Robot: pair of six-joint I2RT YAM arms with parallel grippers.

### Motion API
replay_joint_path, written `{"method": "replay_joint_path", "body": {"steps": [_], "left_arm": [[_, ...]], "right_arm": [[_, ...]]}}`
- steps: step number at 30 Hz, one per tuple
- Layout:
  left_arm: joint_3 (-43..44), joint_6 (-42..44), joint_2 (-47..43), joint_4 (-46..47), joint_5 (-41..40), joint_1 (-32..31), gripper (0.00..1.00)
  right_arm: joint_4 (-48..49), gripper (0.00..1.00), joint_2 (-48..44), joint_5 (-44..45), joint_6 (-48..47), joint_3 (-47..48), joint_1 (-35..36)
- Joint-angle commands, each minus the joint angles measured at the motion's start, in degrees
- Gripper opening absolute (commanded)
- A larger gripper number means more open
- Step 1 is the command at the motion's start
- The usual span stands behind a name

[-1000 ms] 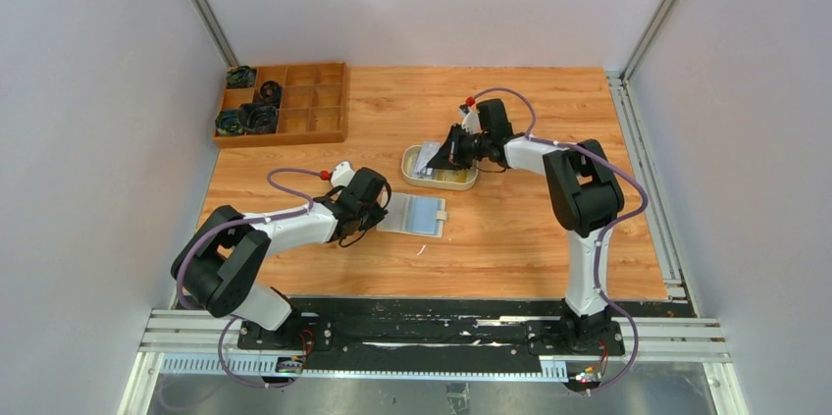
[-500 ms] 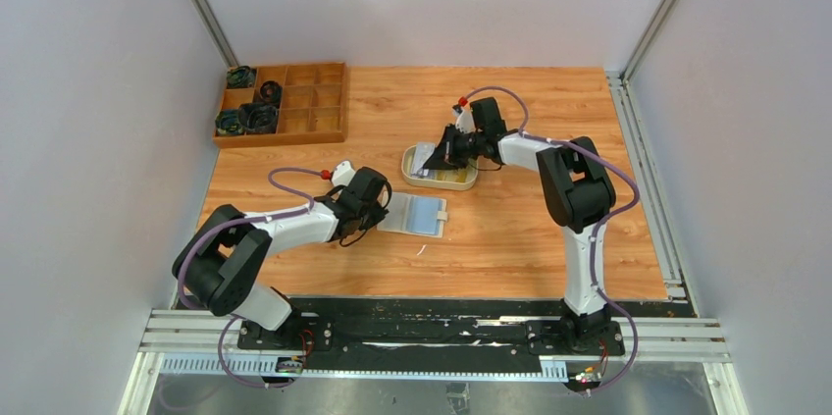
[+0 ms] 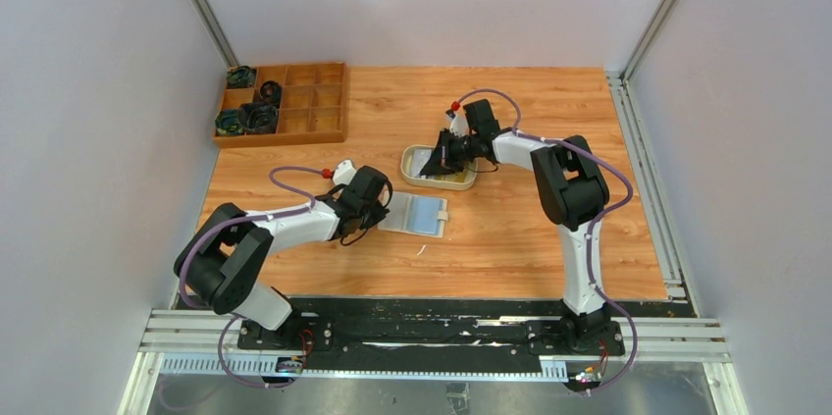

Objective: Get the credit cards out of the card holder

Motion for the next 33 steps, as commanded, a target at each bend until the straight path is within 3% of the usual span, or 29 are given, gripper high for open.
{"method": "replay_joint_path", "body": {"steps": [1, 7, 18, 24, 33], "left_arm": [[-0.6, 1.5, 3.0, -5.0, 0.9, 0.1, 0.00], [-0.6, 1.6, 3.0, -5.2, 0.9, 0.1, 0.00], [-0.7, 1.6, 2.9, -5.3, 0.9, 0.1, 0.00], [-0.9, 1.6, 3.1, -5.2, 1.0, 0.1, 0.00], [-0.9, 1.6, 3.1, -5.1, 1.0, 0.1, 0.00]], "right_arm": [[-3.0, 0.02, 0.0, -0.5, -1.5, 0.0, 0.6], [-5.0, 0.24, 0.4, -0.4, -2.6, 1.8, 0.7], [-19.8, 0.48, 0.2, 6.0, -10.2, 10.5, 0.8], [-27.4, 0.53, 1.5, 11.0, -12.9, 14.6, 0.9], [-28.4, 0.54, 3.2, 13.6, -13.0, 15.8, 1.3]]}}
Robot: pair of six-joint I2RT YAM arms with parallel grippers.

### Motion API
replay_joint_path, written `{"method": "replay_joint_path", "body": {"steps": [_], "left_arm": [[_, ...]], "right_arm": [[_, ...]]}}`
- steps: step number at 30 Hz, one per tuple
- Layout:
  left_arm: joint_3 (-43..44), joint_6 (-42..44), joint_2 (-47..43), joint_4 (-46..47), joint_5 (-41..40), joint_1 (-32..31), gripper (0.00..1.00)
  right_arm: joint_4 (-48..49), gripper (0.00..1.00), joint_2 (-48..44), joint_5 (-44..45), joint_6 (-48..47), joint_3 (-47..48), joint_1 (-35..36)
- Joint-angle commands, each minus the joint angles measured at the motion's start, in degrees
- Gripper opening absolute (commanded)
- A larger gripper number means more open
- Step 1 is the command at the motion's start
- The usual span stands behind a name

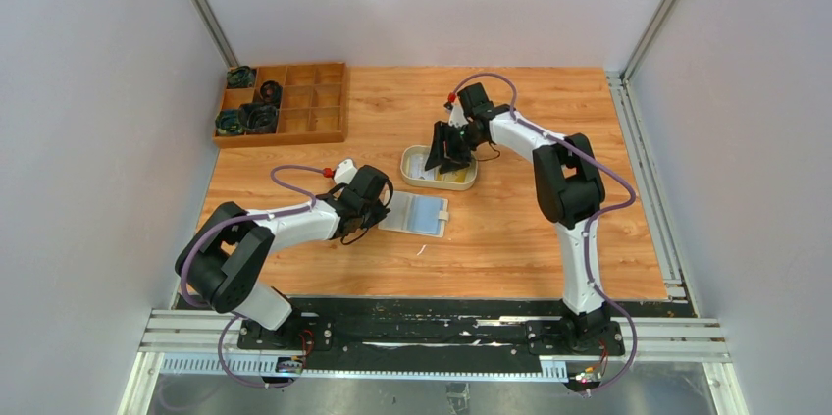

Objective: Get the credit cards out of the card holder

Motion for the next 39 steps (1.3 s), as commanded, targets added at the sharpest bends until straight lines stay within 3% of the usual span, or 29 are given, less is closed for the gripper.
{"method": "replay_joint_path", "body": {"steps": [1, 12, 32, 39], "left_arm": [[-1.5, 1.0, 2.6, -5.2, 0.8, 0.0, 0.00], [-1.8, 1.0, 2.5, -5.3, 0.7, 0.0, 0.00], [-1.4, 1.3, 1.8, -5.7, 0.7, 0.0, 0.00], [-0.9, 1.6, 0.7, -6.2, 1.1, 0.1, 0.00]], "right_arm": [[-2.3, 0.54, 2.0, 2.4, -1.1, 1.4, 1.1], [-0.7, 0.54, 2.7, 4.8, -0.1, 1.3, 1.4], [-8.7, 0.54, 3.2, 17.2, -3.3, 6.6, 4.1], [-9.2, 0.54, 3.2, 17.7, -3.4, 6.9, 4.4]]}}
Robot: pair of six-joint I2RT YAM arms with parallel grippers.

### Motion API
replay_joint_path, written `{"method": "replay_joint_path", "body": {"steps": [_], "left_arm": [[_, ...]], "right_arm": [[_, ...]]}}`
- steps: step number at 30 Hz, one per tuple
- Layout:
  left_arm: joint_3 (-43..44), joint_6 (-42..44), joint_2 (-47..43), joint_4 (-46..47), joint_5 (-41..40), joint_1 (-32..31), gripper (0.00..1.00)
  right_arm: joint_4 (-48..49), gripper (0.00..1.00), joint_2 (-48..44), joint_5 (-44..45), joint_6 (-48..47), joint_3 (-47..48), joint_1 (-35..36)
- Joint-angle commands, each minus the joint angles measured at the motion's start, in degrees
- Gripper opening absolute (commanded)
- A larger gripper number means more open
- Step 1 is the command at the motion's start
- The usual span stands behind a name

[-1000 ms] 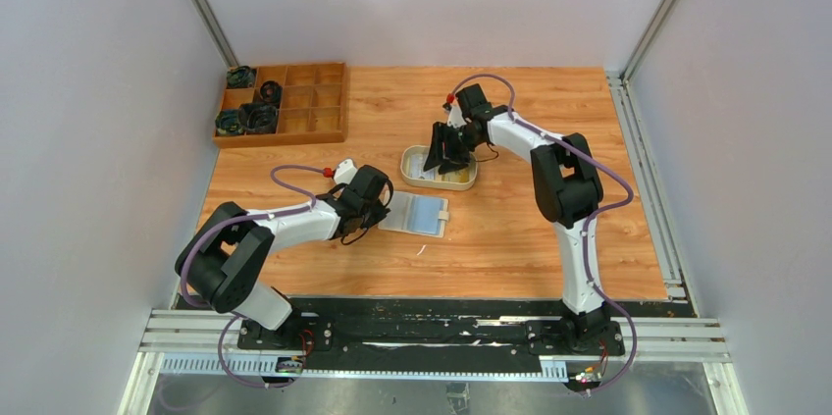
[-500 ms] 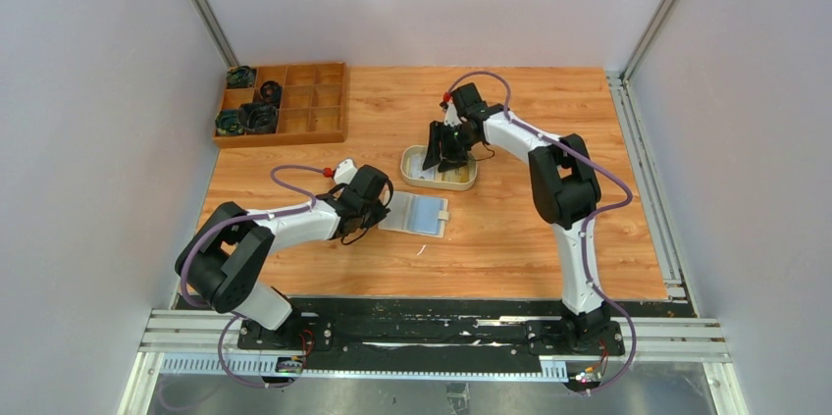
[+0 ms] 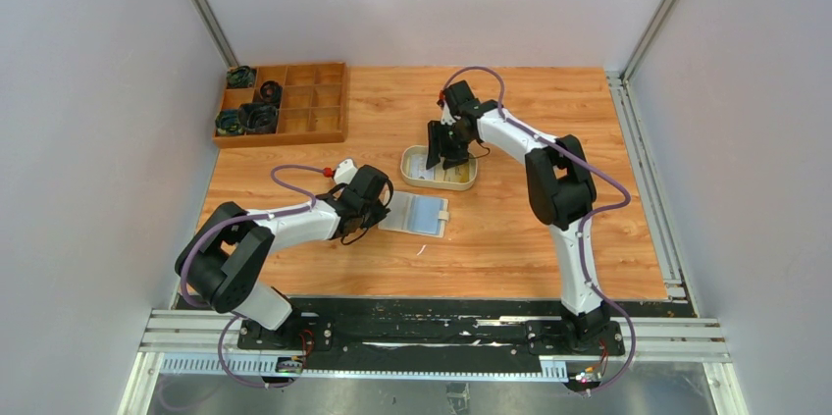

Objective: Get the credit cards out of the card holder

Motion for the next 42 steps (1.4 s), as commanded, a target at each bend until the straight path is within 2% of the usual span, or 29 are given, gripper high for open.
{"method": "replay_joint_path", "body": {"steps": [1, 6, 11, 14, 16, 20, 23, 28, 35, 42], "left_arm": [[-0.9, 1.5, 0.5, -6.1, 1.1, 0.1, 0.00], [-0.5, 2.5, -0.4, -5.8, 1.8, 0.1, 0.00], [0.1, 4.4, -2.6, -5.2, 1.5, -0.1, 0.00], [-0.1, 5.9, -5.2, -3.6, 2.2, 0.0, 0.00], [0.1, 7.2, -6.9, -2.2, 3.3, 0.0, 0.00], [0.5, 8.4, -9.6, 1.5, 6.6, -0.1, 0.00], [1.0, 8.8, -10.7, 3.1, 8.5, 0.0, 0.00], [3.4, 10.2, -12.7, 1.3, 9.0, 0.0, 0.00], [5.6, 10.9, -15.3, -0.4, 9.9, -0.1, 0.00], [9.4, 12.2, -17.1, -5.2, 7.7, -0.1, 0.00]], "right_arm": [[-3.1, 0.54, 1.2, 1.5, -1.0, 1.3, 0.8], [3.4, 0.54, -1.4, -5.6, -1.2, 0.2, 1.0], [12.0, 0.55, -8.1, -7.3, -1.3, -3.8, 1.9], [14.7, 0.59, -12.6, -7.1, -1.2, -6.6, 2.1], [15.9, 0.63, -15.3, -6.5, -1.6, -8.8, 2.6], [20.3, 0.84, -22.8, -1.4, -2.9, -17.2, 4.9], [23.0, 0.86, -27.9, 2.9, -3.0, -24.3, 7.3], [27.1, 0.88, -32.4, 2.9, -0.1, -32.5, 7.7], [28.6, 0.90, -35.9, 0.9, -0.7, -38.2, 7.7], [31.0, 0.90, -43.0, 3.1, -0.3, -41.9, 7.7]]}}
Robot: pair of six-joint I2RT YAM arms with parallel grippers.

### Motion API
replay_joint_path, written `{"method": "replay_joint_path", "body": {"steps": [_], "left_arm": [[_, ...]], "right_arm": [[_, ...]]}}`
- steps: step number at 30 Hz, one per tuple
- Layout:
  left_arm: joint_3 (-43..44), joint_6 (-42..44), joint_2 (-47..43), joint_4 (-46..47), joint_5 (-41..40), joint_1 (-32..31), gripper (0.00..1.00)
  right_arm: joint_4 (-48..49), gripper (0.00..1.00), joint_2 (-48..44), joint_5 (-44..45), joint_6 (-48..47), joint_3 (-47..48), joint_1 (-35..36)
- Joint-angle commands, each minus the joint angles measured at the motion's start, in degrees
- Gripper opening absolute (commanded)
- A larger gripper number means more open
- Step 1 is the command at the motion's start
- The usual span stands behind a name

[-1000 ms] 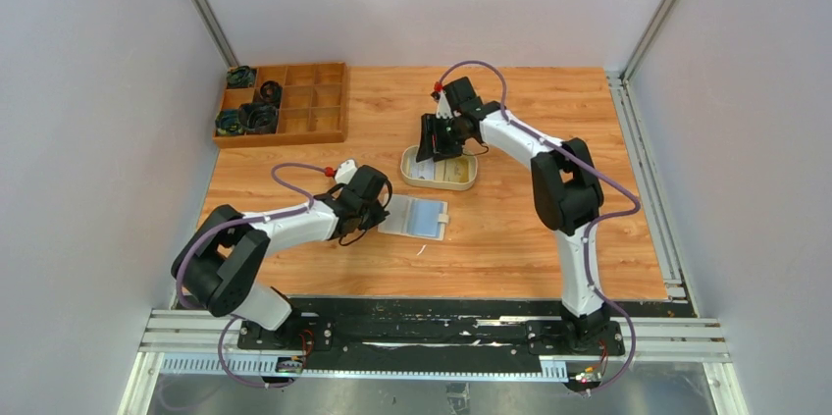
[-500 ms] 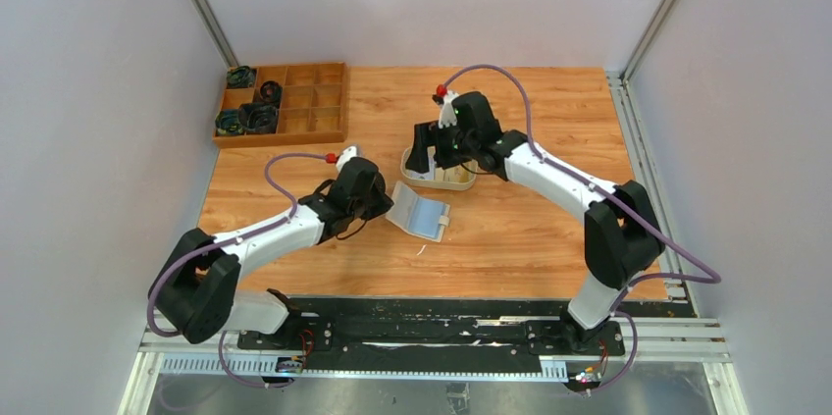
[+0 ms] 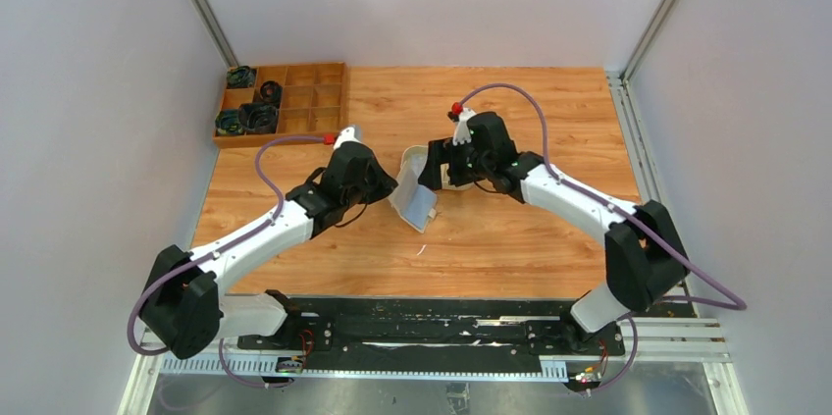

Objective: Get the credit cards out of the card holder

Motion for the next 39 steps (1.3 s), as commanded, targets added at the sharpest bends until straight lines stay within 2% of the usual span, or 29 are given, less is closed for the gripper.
{"method": "replay_joint_path", "body": {"steps": [1, 10, 17, 20, 27, 32, 39], "left_arm": [[3.8, 1.8, -1.9, -4.0, -2.1, -0.1, 0.00], [9.1, 1.2, -3.9, -10.1, -4.5, -0.1, 0.00], [12.7, 1.5, -6.3, -15.4, -8.1, -0.1, 0.00], [13.5, 0.4, -7.4, -16.7, -8.9, -0.1, 0.00], [16.1, -1.9, -8.9, -15.9, -8.6, -0.1, 0.00], [16.6, -2.0, -11.1, -10.8, -8.4, 0.6, 0.00], [13.4, -8.1, -12.4, -1.3, 2.3, 5.9, 0.00]], "right_arm": [[4.4, 0.91, -6.6, 2.4, 0.6, -2.4, 0.1], [8.4, 0.95, -14.0, 0.9, 3.0, -4.8, 0.1], [12.2, 0.95, -13.2, -3.6, 5.2, -4.4, 0.1], [17.5, 0.95, -12.7, -6.6, 8.6, -5.5, 0.0], [37.8, 0.93, -8.6, -11.4, 19.7, -10.1, 0.1], [52.7, 0.93, -7.4, -15.5, 26.7, -11.1, -0.4], [81.8, 0.94, 0.2, -22.4, 43.0, -14.3, -4.6]]}}
